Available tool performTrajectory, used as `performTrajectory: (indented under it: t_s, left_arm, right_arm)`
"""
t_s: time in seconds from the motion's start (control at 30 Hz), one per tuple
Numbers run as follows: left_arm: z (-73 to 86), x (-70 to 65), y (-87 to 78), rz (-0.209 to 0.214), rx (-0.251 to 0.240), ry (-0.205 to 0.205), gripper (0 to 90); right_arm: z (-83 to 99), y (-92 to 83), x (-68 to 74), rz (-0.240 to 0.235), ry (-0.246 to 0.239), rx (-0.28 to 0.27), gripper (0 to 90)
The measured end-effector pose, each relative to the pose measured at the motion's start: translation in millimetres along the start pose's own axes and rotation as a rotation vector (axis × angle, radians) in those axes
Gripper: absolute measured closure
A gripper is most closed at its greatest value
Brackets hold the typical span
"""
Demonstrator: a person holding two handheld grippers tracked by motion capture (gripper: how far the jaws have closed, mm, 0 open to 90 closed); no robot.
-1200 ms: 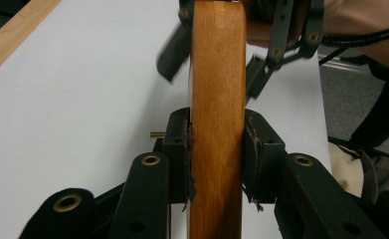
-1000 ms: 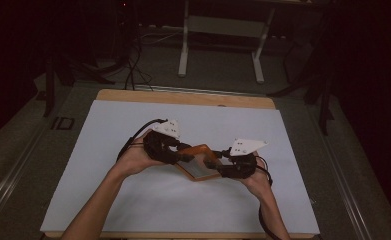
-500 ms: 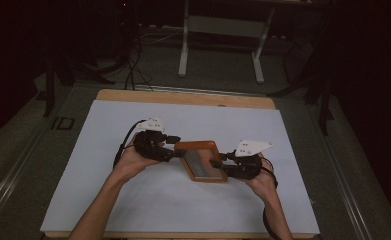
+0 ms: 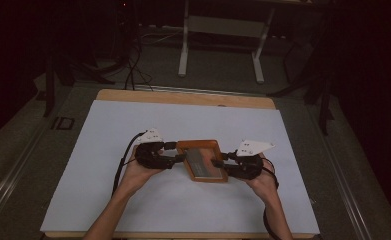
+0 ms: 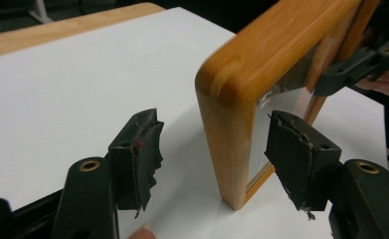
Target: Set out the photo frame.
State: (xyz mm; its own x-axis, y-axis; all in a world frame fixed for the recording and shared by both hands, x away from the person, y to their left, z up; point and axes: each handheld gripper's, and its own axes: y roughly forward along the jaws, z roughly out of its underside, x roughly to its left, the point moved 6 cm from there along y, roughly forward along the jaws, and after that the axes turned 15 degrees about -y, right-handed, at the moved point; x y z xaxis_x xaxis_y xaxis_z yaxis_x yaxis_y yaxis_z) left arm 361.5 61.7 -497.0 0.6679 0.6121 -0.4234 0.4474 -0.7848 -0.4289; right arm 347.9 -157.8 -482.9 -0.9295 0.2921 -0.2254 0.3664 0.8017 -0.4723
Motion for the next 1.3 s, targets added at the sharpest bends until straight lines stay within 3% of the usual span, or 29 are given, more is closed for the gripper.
performTrajectory:
  t_s: [0.1,0.33,0.57,0.73,1.2,1.3]
  left_arm:
    - [4.0,-1.4,5.9,0.001,-0.003,-0.001,37.2]
    - [13.5,-4.7,25.6,0.053,0.025,-0.019,35.2]
    - [15.6,-9.1,34.0,0.06,0.04,-0.007,34.3]
    - [19.2,-14.1,36.3,0.051,0.071,0.029,45.1]
    - [18.4,-16.5,31.6,0.045,0.078,0.019,53.3]
    - [16.9,-15.7,27.7,0.014,0.083,0.033,53.3]
  right_arm:
    - [0.7,-0.4,0.2,0.002,0.002,-0.003,68.1]
    - [0.1,-0.2,1.3,0.005,-0.004,-0.002,68.1]
    - [1.8,-1.3,0.6,0.0,-0.001,-0.001,68.1]
    - [1.6,-1.0,0.4,0.003,0.001,-0.001,68.1]
    - [4.9,-1.4,-2.3,0.019,-0.002,0.027,64.3]
    - [2.7,1.8,-0.6,0.026,-0.015,0.036,63.5]
